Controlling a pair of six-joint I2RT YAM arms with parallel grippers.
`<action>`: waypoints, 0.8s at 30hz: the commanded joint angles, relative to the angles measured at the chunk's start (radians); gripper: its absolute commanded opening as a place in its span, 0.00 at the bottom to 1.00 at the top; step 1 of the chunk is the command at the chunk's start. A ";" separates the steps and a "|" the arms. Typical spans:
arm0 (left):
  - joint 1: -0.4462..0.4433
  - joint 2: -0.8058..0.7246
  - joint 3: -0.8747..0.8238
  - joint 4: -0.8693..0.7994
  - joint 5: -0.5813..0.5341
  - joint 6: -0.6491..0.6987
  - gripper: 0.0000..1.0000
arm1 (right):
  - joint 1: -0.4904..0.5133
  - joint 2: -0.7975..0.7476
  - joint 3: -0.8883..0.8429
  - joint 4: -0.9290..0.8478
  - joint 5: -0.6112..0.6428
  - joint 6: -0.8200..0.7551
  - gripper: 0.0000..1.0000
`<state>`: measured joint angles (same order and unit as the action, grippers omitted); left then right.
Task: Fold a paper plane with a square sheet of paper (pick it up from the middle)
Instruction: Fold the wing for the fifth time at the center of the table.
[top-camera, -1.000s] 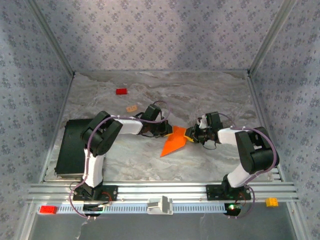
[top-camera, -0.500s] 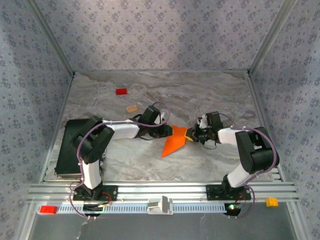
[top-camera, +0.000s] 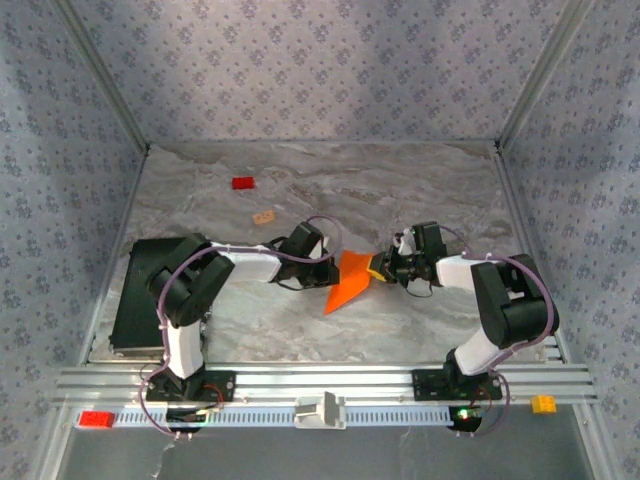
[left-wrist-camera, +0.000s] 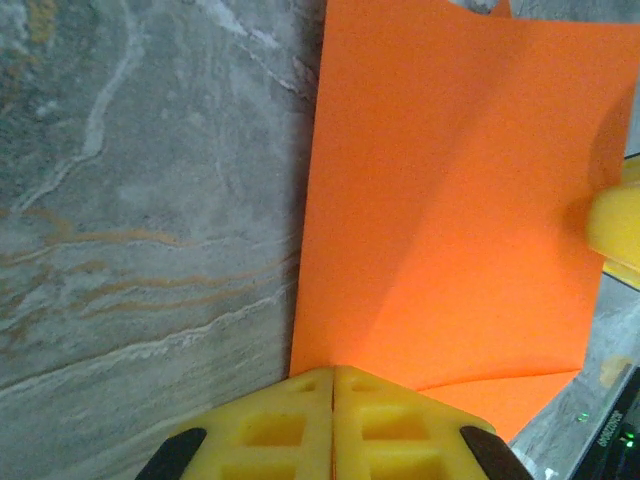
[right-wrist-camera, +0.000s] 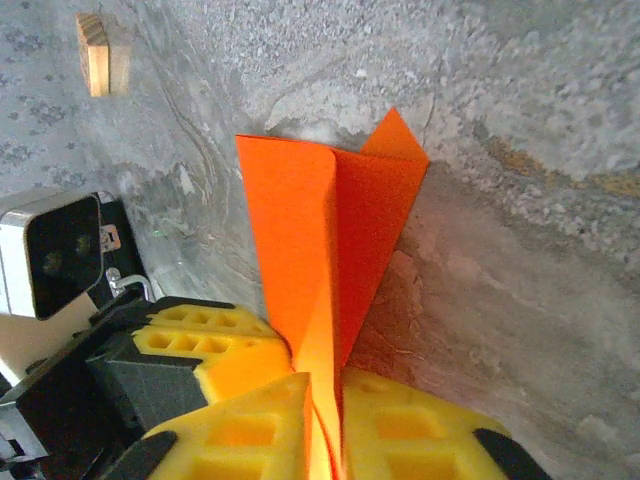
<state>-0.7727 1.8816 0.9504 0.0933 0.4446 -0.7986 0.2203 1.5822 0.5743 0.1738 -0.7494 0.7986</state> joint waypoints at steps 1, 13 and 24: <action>0.010 0.039 -0.032 0.027 0.009 -0.041 0.07 | -0.002 -0.025 -0.021 0.019 -0.027 -0.001 0.20; 0.028 0.037 -0.050 0.069 0.031 -0.072 0.07 | 0.040 -0.017 -0.046 0.069 -0.016 0.010 0.24; 0.027 0.030 -0.046 0.073 0.033 -0.072 0.08 | 0.062 0.009 -0.031 0.095 0.016 0.020 0.18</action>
<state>-0.7525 1.8870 0.9154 0.1772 0.4873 -0.8661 0.2794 1.5764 0.5335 0.2646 -0.7460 0.8165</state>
